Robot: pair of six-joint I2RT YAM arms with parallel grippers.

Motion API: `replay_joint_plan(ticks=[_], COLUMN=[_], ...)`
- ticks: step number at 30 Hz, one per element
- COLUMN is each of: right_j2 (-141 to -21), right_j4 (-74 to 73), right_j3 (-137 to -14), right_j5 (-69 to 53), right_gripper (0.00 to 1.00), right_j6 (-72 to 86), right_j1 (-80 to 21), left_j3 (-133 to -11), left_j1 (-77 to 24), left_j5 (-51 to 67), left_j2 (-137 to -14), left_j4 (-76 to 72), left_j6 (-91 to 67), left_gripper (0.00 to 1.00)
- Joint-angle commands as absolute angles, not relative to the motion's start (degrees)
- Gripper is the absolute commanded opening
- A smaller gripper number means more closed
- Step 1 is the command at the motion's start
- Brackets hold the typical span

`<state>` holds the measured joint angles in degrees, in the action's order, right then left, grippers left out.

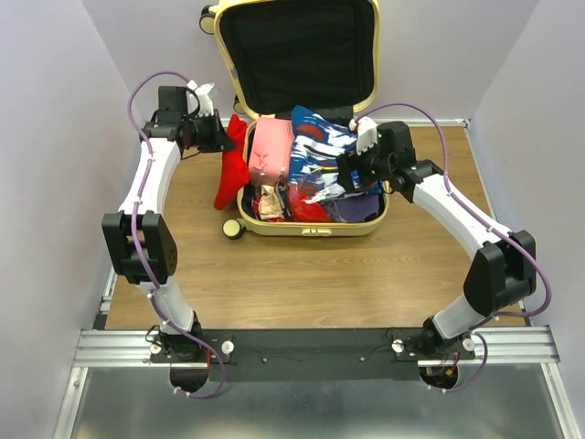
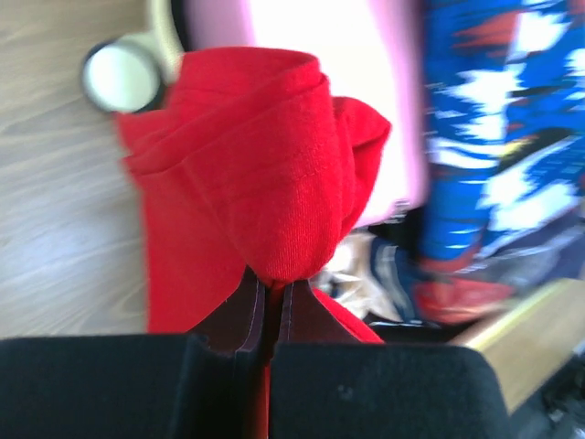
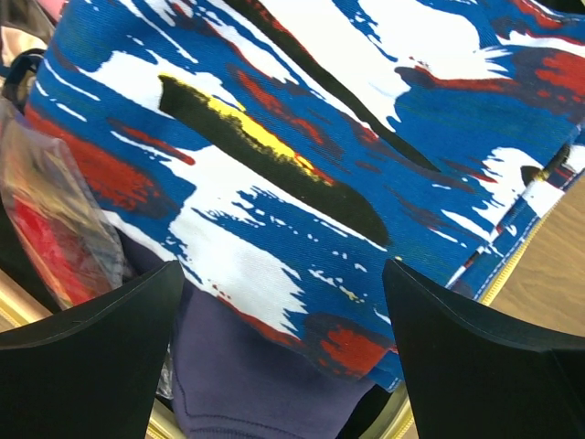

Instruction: Pack the luggage

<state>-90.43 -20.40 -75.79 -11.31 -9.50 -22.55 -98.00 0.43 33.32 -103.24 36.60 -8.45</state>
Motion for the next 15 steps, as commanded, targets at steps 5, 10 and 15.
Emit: replay_joint_plan(ticks=[5,10,15], right_j2=[-89.7,-89.7,-89.2], right_j4=[-21.3,-21.4,-21.5], right_j3=[-75.9,-76.4,-76.2], right_j5=[-8.7,-8.4,-7.7], right_gripper=[0.99,0.99,1.00], right_j6=[-8.4,-8.3,-8.2], right_j1=[-20.0,-18.3,-17.4], left_j3=[-110.1,-110.3,-112.1], left_j1=[-8.5,-13.1,-20.3], left_j5=[41.0,38.9,34.9], left_j2=[-104.3,-106.3,-110.4], left_j4=[35.9,32.8,28.7], left_j6=[-12.1,-16.7,-20.0], left_gripper=[0.00,0.00,0.00])
